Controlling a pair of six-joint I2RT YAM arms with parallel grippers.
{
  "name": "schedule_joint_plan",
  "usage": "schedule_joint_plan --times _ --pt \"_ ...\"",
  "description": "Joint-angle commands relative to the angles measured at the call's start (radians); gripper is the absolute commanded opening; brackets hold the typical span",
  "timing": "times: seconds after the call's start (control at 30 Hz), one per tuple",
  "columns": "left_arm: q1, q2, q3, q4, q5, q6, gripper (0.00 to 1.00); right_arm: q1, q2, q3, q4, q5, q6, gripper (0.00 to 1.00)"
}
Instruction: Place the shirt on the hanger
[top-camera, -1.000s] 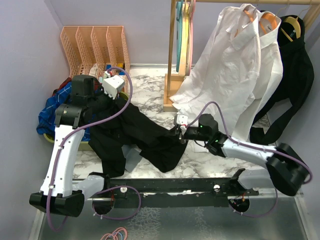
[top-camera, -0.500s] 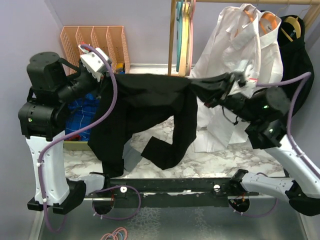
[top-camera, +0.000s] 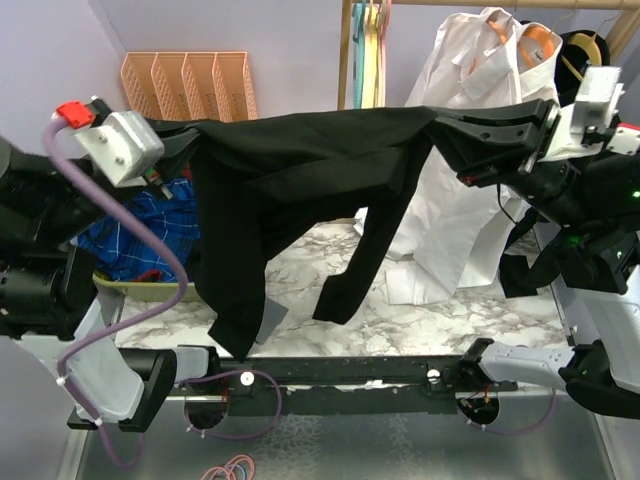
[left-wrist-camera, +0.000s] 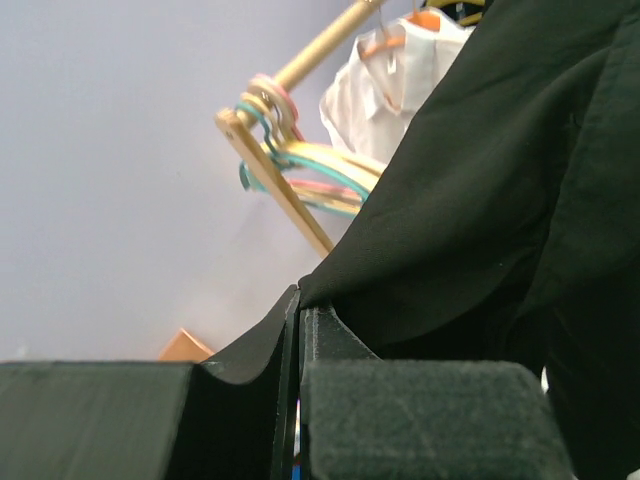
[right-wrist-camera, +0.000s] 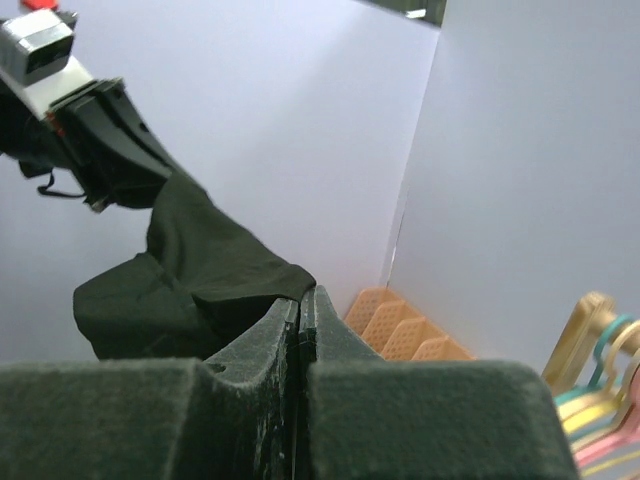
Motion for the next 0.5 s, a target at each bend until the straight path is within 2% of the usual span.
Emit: schedule_joint_plan --times 0.0,0.13,0.3,0.47 --pt "0.028 0.014 0.091 0.086 0.057 -0.073 0.0 0.002 0.041 0.141 0.004 -0.025 -0.038 0.01" --pt "0.047 0.024 0.153 0.134 0.027 -0.112 0.0 0.002 0.074 0.207 0.099 -0.024 -0.024 0.01" --pt "0.05 0.022 0.201 0.192 -0.083 -0.11 0.0 0.002 0.164 0.339 0.124 -0.025 -0.012 0.01" --pt "0.05 0.009 0.188 0.221 -0.134 -0.101 0.0 0.001 0.243 0.434 0.158 -0.052 0.021 0.01"
